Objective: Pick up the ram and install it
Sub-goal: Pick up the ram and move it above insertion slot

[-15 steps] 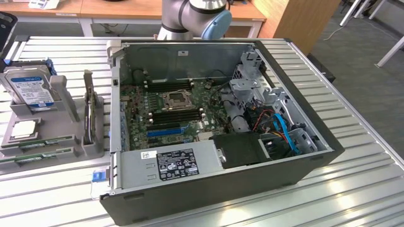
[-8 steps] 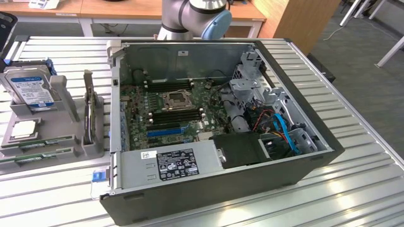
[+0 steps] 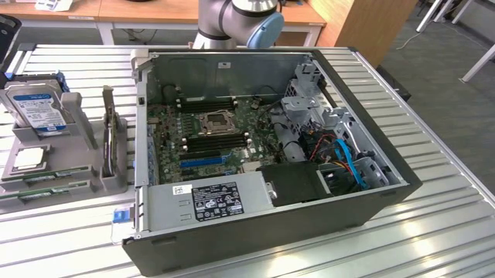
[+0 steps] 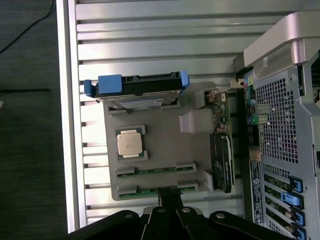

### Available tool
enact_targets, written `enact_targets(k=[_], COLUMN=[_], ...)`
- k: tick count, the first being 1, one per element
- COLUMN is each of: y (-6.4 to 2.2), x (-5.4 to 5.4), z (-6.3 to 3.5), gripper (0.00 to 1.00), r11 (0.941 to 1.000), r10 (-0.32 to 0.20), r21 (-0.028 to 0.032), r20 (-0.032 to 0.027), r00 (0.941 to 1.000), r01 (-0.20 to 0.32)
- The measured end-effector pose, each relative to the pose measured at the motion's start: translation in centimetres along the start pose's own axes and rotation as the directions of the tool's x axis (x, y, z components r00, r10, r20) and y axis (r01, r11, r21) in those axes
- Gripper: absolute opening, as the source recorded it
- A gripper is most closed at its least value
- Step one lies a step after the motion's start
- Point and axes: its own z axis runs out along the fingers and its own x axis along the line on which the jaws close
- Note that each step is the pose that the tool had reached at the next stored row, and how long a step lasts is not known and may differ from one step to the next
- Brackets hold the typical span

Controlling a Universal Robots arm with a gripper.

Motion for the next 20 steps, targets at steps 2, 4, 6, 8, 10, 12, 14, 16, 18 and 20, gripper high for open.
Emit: enact_targets(k=[2, 4, 6, 8, 10, 12, 14, 16, 18, 20], y=[0.0, 0.0, 0.0, 0.0, 0.0, 0.0, 0.0, 0.0, 0.0, 0.0], x=[0.0, 0.0, 0.0, 0.0, 0.0, 0.0, 0.0, 0.0, 0.0, 0.0], z=[0.0, 0.0, 0.0, 0.0, 0.0, 0.0, 0.0, 0.0, 0.0, 0.0], gripper=[0.1, 0.1, 0.1, 0.1, 0.1, 0.1, 0.1, 0.1, 0.1, 0.1], r11=[1.0, 0.9999, 0.9996, 0.9991, 0.9984, 0.9973, 0.996, 0.9943, 0.9923, 0.9897], r10=[-0.007, -0.017, -0.028, -0.042, -0.057, -0.073, -0.09, -0.106, -0.124, -0.143], r21=[-0.0002, -0.0004, -0.0007, -0.0011, -0.0014, -0.0018, -0.0023, -0.0027, -0.0032, -0.0038], r20=[-0.0003, -0.0008, -0.0012, -0.0019, -0.0026, -0.0032, -0.004, -0.0047, -0.0054, -0.0062], r00=[1.0, 0.9999, 0.9996, 0.9991, 0.9984, 0.9973, 0.996, 0.9943, 0.9923, 0.9897], r01=[0.007, 0.017, 0.028, 0.042, 0.057, 0.073, 0.09, 0.106, 0.124, 0.143])
